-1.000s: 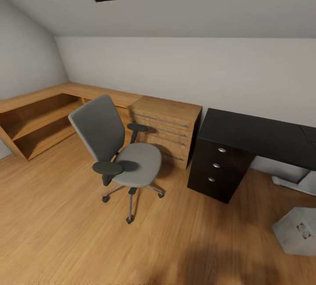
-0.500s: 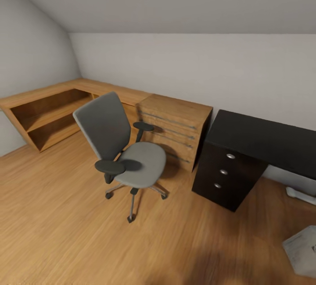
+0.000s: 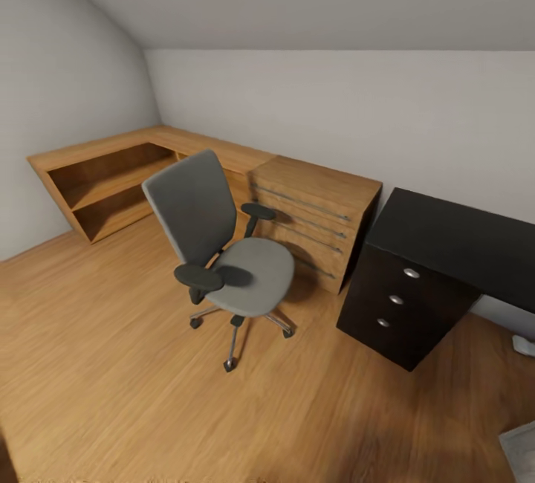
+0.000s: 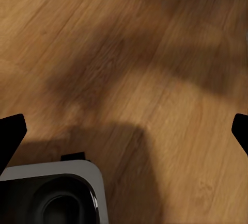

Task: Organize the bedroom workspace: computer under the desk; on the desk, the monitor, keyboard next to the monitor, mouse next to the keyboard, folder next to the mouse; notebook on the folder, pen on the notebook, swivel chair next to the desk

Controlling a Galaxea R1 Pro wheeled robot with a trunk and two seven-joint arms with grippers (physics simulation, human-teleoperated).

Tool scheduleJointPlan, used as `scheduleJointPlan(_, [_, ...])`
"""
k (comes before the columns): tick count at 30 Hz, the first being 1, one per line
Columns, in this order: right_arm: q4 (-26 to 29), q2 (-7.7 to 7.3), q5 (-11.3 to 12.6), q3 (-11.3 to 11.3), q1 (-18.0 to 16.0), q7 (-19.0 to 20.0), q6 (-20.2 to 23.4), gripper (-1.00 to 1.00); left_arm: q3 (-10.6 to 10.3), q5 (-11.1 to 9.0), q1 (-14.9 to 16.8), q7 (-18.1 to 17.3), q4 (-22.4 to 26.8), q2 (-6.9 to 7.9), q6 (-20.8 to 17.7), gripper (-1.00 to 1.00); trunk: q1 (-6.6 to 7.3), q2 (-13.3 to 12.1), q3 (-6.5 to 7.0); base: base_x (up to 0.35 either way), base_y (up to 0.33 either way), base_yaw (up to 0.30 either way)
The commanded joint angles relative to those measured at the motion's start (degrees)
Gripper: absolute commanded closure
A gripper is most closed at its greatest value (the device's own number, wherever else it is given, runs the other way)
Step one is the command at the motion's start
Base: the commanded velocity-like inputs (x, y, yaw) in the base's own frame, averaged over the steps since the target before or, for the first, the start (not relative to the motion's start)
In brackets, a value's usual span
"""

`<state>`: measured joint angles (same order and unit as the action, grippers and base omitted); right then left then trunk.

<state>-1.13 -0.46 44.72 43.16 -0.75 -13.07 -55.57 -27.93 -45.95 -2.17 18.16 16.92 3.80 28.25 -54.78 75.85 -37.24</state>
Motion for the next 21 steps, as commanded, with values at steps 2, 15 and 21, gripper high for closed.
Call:
scheduleJointPlan(2, [-0.10, 0.02, -0.16, 0.46, -0.04, -0.55, -0.07, -1.00, -0.47, -0.21, -0.02, 0.48, -0.35, 0.06, 0.07, -1.00, 0.00, 0.02, -0.17, 0.001, -0.003, 0.189])
scheduleJointPlan(15, [-0.07, 0.02, -0.21, 0.46, -0.04, -0.53, 0.10, -1.00, -0.58, 0.13, -0.02, 0.44, -0.81, 0.01, 0.10, -1.00, 0.00, 0.02, -1.04, 0.000, -0.001, 0.189])
scheduleJointPlan(21, [1.09, -0.77, -0.44, 0.44, -0.24, -0.47, 5.47, -1.00, -0.49, -0.26, -0.08, 0.72, -0.26, 0.11, -0.72, -1.00, 0.00, 0.02, -1.45, 0.000, 0.000, 0.184])
